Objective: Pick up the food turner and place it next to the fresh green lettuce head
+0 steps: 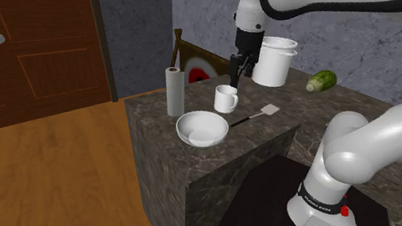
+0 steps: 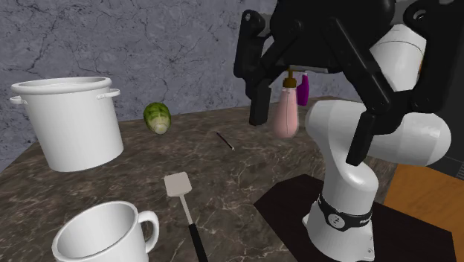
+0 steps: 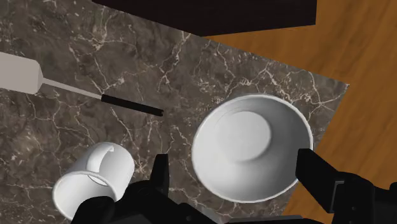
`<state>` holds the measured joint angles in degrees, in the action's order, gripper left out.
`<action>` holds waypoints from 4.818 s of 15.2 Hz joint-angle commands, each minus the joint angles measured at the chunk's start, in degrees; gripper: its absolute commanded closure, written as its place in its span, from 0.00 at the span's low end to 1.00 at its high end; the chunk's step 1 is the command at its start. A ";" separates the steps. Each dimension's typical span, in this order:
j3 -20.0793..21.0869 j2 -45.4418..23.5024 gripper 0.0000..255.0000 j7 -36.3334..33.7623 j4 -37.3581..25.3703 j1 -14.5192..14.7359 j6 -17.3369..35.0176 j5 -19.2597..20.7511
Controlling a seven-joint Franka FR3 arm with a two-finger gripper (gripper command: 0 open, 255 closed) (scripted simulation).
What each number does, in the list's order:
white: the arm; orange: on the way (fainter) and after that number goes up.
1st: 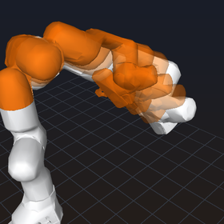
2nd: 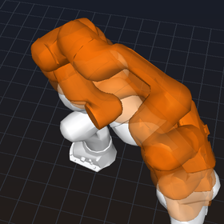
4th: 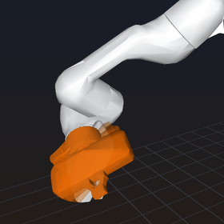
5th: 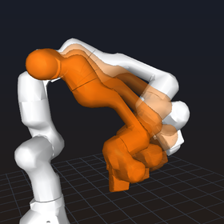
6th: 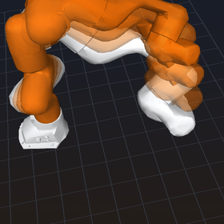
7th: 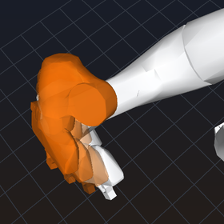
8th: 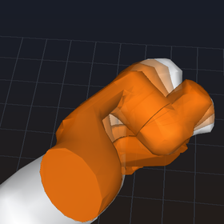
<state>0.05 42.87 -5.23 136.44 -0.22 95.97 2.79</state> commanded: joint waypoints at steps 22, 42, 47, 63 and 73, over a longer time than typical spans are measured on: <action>-45.49 -2.13 0.00 77.70 14.30 11.02 21.23 24.66; -57.56 -11.53 1.00 88.01 14.72 18.21 32.43 26.16; -57.57 -11.53 1.00 88.01 14.72 18.21 32.43 26.16; -50.04 -4.99 1.00 87.07 9.35 15.50 20.13 24.43; -45.73 -2.40 1.00 86.92 3.90 15.08 11.83 22.35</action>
<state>-46.13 40.20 81.62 141.09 14.92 108.86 25.37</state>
